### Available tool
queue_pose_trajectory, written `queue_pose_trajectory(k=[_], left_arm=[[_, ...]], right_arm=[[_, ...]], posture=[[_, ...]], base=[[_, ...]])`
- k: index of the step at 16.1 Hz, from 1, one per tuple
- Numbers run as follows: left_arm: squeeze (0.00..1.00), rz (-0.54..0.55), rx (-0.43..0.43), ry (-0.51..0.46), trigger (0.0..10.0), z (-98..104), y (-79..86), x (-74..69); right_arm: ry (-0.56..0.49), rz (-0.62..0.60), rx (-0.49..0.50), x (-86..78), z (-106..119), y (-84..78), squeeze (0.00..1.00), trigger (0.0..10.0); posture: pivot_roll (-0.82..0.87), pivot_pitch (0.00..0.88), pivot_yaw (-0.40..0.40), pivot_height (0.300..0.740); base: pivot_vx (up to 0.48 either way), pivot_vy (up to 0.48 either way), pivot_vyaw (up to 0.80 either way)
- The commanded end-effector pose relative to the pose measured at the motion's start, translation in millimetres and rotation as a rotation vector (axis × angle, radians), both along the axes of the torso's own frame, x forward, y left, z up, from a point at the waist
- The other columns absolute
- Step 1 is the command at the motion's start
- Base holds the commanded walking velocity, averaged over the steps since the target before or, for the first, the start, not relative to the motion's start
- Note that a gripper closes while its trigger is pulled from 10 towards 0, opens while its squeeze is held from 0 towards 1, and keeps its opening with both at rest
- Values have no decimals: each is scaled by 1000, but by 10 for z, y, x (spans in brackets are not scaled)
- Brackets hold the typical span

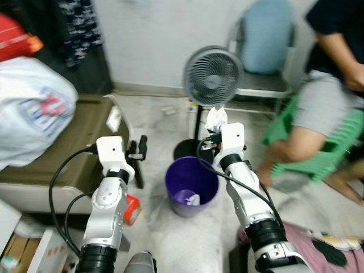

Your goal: Clean up the room

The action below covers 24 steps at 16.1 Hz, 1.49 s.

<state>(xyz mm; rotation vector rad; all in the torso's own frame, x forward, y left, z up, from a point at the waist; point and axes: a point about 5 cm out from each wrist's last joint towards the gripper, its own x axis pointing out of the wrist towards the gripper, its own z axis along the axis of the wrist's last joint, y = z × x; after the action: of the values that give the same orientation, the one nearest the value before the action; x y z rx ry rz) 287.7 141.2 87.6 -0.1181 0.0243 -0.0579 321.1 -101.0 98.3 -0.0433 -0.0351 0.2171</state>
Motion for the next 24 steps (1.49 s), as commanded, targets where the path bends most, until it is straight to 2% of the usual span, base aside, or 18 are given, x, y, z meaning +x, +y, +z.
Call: queue_pose_trajectory(k=[1, 5, 10, 11, 14, 21, 24], left_arm=[[0, -2, 13, 5, 10000, -12, -4, 6], [0, -12, 29, -7, 10000, 4, -25, 6], [0, 28, 4, 5, 10000, -6, 33, 17], [0, -7, -18, 5, 10000, -5, 18, 17], [0, -23, -35, -1, 10000, 4, 4, 12], [0, -93, -50, -18, 10000, 25, -66, 13], [0, -92, -66, -14, 10000, 21, -15, -8]], right_arm=[[-14, 0, 4, 32, 49, 14, 0, 10000], [-14, 3, -4, 33, 47, 8, 0, 10000], [-11, -2, 0, 37, 45, 1, 0, 10000], [-7, -11, 12, 39, 44, -8, 0, 10000], [22, -25, 37, 43, 21, -15, 0, 10000], [31, -31, 40, 59, 20, -17, 0, 10000], [36, -38, 39, 58, 13, -38, 0, 10000]], posture=[[79, 0, -24, 740], [79, 0, -24, 740], [80, 0, -29, 740], [80, 0, -30, 740], [77, 0, -28, 740], [77, 0, -30, 740], [77, 0, -29, 740]], base=[[0, 0, 800], [0, 0, 800], [0, 0, 775], [0, 0, 0], [0, 0, 0], [0, 0, -778], [0, 0, -800]])
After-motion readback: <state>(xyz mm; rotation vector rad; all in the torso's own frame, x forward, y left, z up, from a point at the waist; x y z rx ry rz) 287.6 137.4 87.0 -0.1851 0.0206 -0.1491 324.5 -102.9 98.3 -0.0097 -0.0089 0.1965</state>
